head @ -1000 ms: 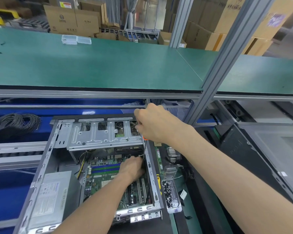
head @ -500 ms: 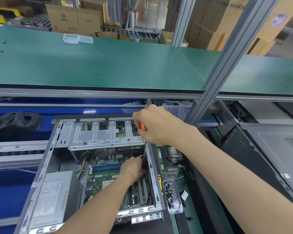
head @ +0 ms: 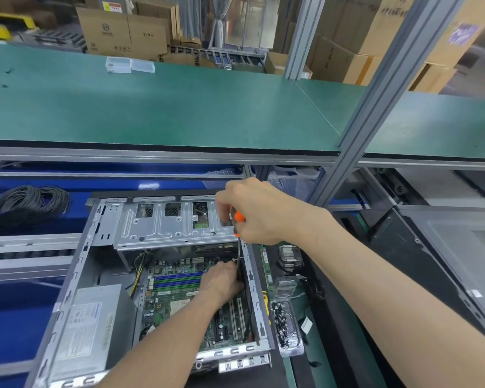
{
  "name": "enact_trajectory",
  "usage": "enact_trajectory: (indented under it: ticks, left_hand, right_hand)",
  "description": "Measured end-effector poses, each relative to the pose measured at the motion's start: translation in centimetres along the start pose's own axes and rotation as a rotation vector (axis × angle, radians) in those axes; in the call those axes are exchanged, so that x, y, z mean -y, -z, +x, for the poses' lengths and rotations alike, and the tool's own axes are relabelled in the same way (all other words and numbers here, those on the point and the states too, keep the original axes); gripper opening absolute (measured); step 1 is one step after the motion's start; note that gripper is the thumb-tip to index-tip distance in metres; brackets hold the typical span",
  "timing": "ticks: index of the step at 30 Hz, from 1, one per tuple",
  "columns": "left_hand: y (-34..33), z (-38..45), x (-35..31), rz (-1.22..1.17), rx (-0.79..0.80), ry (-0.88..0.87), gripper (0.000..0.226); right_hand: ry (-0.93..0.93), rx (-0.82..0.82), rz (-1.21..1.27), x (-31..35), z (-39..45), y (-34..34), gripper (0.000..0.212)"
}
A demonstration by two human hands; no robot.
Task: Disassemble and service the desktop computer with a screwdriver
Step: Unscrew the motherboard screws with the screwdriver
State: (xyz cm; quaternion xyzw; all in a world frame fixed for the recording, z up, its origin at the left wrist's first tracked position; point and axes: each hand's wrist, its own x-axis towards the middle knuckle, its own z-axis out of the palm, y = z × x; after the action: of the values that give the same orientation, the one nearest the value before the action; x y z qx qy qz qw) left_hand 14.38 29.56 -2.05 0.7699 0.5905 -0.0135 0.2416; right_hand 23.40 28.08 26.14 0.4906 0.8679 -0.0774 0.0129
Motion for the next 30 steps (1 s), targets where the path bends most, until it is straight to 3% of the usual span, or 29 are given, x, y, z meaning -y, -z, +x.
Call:
enact_trajectory:
  ticks: [2,4,7,11,16,19,21,22,25,28,30]
  left_hand:
    - [0.0,0.0,0.0,0.010,0.001,0.001,0.037]
    - [-0.1,0.1,0.0,0.007,-0.003,0.007,0.035]
    - [0.0,0.0,-0.1,-0.003,0.005,0.015,0.033]
    - [0.1,-0.1,-0.2,-0.003,0.002,0.013,0.032]
    - [0.2,-0.1,-0.2,0.008,0.010,0.008,0.038]
    - [0.3,-0.2,-0.2,0.000,0.010,0.017,0.032]
    - [0.4,-0.3,-0.3,-0.007,0.016,0.016,0.026]
    - [0.4,-0.3,-0.3,-0.007,0.018,0.015,0.024]
    - [0.5,-0.3,-0.3,-0.012,0.026,0.011,0.024]
    - [0.6,-0.3,-0.3,0.000,0.025,0.010,0.022]
    - [0.5,-0.1,-0.3,0.005,0.028,0.004,0.023]
  right_hand:
    - [0.013,0.028,0.057,0.1,-0.3,0.2,0.033]
    - [-0.039,-0.080,-0.104,0.1,-0.4,-0.1,0.027]
    - [-0.189,-0.200,-0.360,0.3,-0.2,-0.1,0.041]
    - [-0.096,-0.119,-0.177,0.3,0.1,-0.4,0.008]
    - [0.058,0.000,0.063,0.8,-0.4,-0.2,0.032]
    - [-0.076,-0.169,-0.197,0.6,-0.5,-0.4,0.037]
    - [-0.195,-0.220,-0.385,0.5,-0.3,-0.4,0.047]
    - [-0.209,-0.222,-0.385,0.3,-0.2,-0.3,0.042]
    - [-0.112,-0.112,-0.155,0.0,-0.1,0.0,0.010]
    - [-0.003,0.057,0.100,-0.1,-0.6,0.6,0.030]
    - [-0.007,0.023,0.121,0.0,-0.9,0.3,0.034]
